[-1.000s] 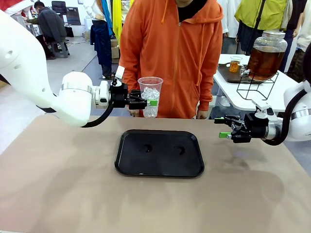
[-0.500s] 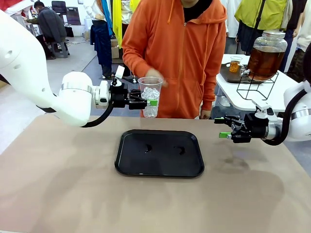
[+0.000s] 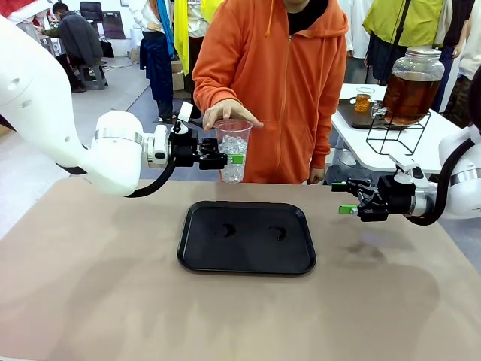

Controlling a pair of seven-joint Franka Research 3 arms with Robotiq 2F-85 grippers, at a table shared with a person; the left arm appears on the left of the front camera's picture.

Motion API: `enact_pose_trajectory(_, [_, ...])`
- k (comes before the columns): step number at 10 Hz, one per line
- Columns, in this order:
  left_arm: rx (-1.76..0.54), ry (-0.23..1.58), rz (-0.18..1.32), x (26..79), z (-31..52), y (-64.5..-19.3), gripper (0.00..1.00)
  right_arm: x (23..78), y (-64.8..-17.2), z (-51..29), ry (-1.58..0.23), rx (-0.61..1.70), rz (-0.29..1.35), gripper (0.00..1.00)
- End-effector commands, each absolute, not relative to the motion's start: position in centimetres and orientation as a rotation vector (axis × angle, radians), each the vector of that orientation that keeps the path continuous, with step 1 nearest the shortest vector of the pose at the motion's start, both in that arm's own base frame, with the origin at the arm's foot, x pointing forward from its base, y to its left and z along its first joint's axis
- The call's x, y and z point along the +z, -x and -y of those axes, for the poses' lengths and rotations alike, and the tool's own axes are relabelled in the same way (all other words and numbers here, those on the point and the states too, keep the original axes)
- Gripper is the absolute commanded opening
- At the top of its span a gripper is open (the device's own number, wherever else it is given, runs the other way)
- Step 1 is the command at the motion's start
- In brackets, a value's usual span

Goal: Pour the drink into the iced cup.
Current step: Open the gripper to release the iced cup you were holding.

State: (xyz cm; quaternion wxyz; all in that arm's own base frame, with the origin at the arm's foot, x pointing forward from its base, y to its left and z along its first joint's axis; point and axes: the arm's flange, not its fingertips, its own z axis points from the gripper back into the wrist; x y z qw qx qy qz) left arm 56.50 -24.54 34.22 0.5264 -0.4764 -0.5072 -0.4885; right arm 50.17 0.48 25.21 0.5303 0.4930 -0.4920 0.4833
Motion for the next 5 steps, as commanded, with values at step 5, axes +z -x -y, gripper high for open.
enact_pose_trajectory(5, [-1.177, 1.141, 1.240, 34.76, 24.66, -56.29, 0.67, 25.45, -50.19, -0.47, -1.177, 1.157, 1.179, 1.00])
